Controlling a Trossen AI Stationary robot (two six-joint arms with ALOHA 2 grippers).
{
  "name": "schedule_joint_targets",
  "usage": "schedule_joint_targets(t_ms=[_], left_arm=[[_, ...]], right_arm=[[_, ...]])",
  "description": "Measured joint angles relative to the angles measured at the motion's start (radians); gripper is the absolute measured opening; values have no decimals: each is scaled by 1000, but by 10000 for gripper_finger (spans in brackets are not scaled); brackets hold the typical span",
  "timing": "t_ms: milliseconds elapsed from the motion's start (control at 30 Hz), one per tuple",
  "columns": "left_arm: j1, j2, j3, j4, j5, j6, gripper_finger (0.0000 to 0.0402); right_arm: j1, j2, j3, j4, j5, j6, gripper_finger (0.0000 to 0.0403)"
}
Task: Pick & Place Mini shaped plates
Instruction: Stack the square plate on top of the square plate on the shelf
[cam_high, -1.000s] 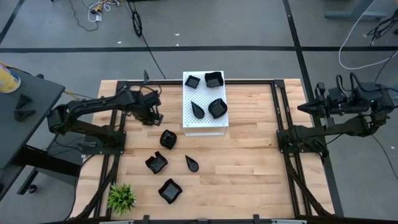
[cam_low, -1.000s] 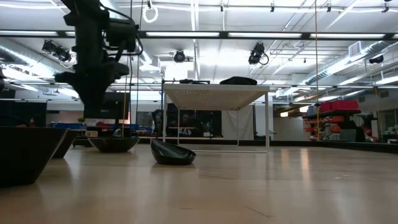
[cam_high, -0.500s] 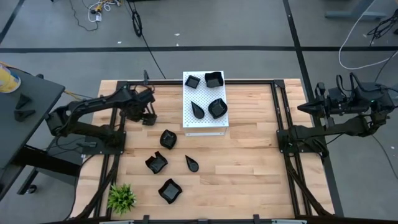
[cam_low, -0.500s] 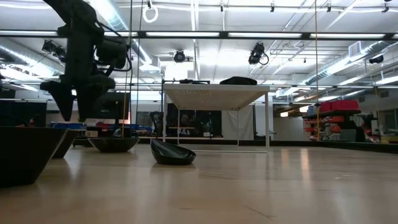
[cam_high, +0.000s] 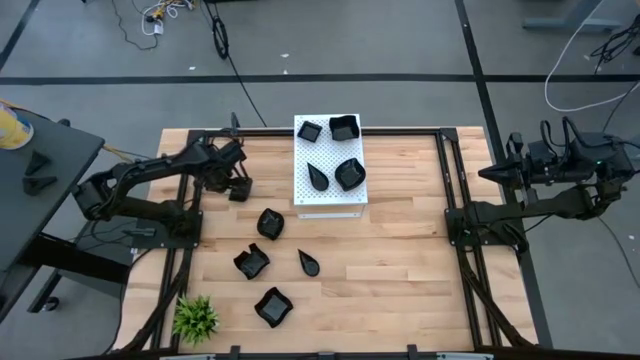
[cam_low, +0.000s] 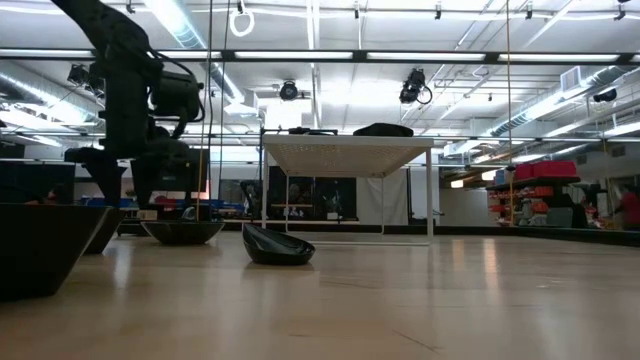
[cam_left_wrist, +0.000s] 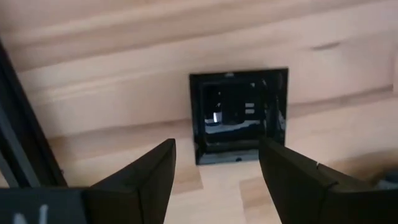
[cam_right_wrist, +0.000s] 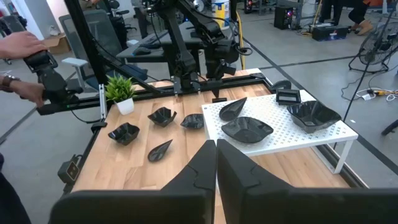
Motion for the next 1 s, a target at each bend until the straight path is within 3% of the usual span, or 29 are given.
schedule_joint_targets(t_ms=[400, 1000], left_arm=[[27, 3, 0, 21, -41, -11, 234], [18, 193, 0, 58, -37, -3, 234]], right_arm=[[0, 0, 0, 0, 0, 0, 19], [0, 0, 0, 0, 0, 0, 19]])
